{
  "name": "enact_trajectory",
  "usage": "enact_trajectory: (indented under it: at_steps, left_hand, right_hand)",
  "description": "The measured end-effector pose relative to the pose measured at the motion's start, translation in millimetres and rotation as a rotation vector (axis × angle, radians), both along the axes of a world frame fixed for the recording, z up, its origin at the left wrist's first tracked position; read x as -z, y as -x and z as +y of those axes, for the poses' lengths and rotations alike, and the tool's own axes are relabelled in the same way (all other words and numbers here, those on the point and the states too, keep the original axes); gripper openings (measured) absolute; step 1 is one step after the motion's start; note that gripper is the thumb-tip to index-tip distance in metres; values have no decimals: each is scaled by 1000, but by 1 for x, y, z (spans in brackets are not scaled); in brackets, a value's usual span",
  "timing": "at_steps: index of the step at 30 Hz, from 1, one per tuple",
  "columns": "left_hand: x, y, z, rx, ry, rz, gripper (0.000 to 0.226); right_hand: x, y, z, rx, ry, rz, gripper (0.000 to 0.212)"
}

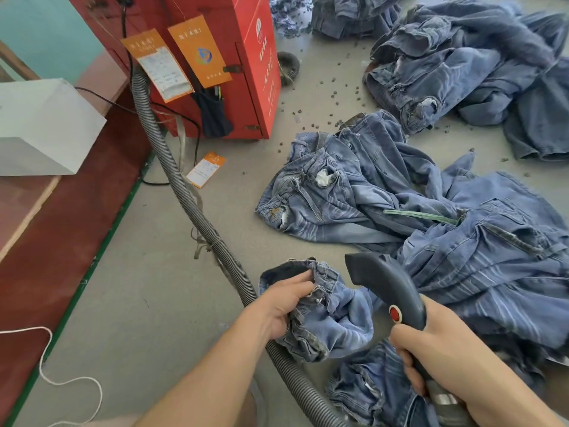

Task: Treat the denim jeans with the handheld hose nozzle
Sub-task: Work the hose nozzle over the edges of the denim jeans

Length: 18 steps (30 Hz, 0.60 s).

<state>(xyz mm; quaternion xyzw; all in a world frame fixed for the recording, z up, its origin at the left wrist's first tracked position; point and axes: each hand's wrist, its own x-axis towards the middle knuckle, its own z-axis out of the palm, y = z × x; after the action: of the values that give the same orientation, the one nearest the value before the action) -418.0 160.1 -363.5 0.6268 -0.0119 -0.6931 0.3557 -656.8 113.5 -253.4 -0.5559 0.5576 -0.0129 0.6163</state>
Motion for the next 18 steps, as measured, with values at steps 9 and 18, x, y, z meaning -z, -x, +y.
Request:
enact_trajectory:
  at_steps: [9, 18]
  left_hand:
    - [-5, 12, 4, 100, 89, 109, 49]
    - [-3, 12, 0, 110, 173, 21, 54]
  right_hand:
    - [27, -30, -2, -133, 210, 237, 17]
    - [9, -21, 10, -219, 153, 170, 13]
